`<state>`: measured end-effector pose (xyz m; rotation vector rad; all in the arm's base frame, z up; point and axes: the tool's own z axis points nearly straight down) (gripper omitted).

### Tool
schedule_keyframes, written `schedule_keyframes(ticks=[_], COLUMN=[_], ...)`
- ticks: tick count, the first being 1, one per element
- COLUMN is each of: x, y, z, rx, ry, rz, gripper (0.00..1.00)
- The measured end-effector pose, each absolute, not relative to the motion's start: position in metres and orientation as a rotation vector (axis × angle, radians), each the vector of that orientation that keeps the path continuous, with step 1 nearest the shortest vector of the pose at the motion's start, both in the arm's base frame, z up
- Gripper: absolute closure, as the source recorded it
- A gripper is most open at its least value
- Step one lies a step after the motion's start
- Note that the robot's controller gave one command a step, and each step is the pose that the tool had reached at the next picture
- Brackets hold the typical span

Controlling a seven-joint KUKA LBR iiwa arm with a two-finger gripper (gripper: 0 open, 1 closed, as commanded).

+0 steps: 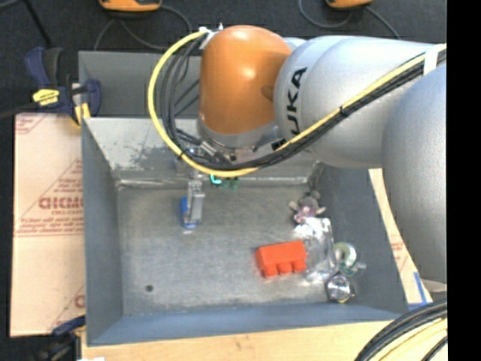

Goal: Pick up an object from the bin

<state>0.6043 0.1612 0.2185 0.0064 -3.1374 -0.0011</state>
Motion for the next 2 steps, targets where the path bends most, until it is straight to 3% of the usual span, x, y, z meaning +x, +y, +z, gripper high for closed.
schedule_keyframes(ticks=[1, 2], x=[0.6246, 0.6266], y=[0.1230, 0.1245], z=[0.0861, 0.0909], rx=[-0.301, -0.304], ry=[-3.123, -3.130], rz=[0.002, -0.004], gripper=[0.00, 1.00])
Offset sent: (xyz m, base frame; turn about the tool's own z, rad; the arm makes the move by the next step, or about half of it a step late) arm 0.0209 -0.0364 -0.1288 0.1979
